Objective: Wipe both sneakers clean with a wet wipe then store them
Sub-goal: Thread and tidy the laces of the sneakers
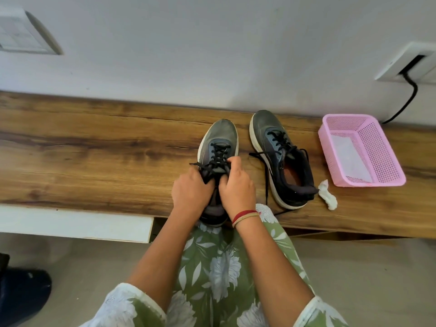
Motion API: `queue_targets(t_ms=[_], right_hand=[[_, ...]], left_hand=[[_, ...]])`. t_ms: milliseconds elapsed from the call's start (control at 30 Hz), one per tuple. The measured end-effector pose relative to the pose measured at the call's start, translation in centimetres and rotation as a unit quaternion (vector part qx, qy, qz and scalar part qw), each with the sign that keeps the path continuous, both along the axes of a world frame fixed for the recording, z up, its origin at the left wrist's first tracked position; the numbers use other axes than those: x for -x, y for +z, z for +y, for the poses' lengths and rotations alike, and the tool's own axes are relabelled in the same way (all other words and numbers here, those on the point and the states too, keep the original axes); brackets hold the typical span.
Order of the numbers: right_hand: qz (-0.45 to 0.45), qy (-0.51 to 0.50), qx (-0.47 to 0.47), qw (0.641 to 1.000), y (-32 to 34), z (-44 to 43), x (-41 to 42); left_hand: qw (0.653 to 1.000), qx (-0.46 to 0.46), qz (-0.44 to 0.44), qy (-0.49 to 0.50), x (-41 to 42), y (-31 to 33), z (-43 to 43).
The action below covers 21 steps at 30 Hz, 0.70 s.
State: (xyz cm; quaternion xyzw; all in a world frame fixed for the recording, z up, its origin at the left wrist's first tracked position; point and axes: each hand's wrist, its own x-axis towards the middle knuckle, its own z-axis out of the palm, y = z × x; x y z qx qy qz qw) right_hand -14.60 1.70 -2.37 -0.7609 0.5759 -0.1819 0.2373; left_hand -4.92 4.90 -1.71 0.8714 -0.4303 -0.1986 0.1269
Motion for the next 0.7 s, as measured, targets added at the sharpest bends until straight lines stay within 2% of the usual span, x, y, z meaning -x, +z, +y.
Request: queue_targets(t_ms=[133, 233, 367, 500, 700], right_hand=[[0.039, -0.009, 0.064, 0.997, -0.5, -0.1, -0.2], [0.065, -0.003, 0.08, 0.995, -0.6, -0.5, -1.1], [0.1, -0.013, 0.065, 0.993, -0.8, -1.6, -1.7], [0.068, -0.031, 0.079, 0.994, -0.9, -1.4, -2.0], [0.053, 0.005, 0.038, 0.998, -0.3, -1.1, -2.1]], left_hand=[[0.995, 0.054, -0.07, -0.046, 0.5, 0.5, -0.7], [0.993, 0.064, -0.058, -0.078, 1.0, 0.4, -1.5], [0.995, 0.093, -0.008, -0.027, 1.0, 0.1, -1.6], [0.99, 0.138, -0.012, 0.0, 0.8, -0.1, -1.5], [0.979, 0.173, 0.051, 0.091, 0.5, -0.8, -1.2]])
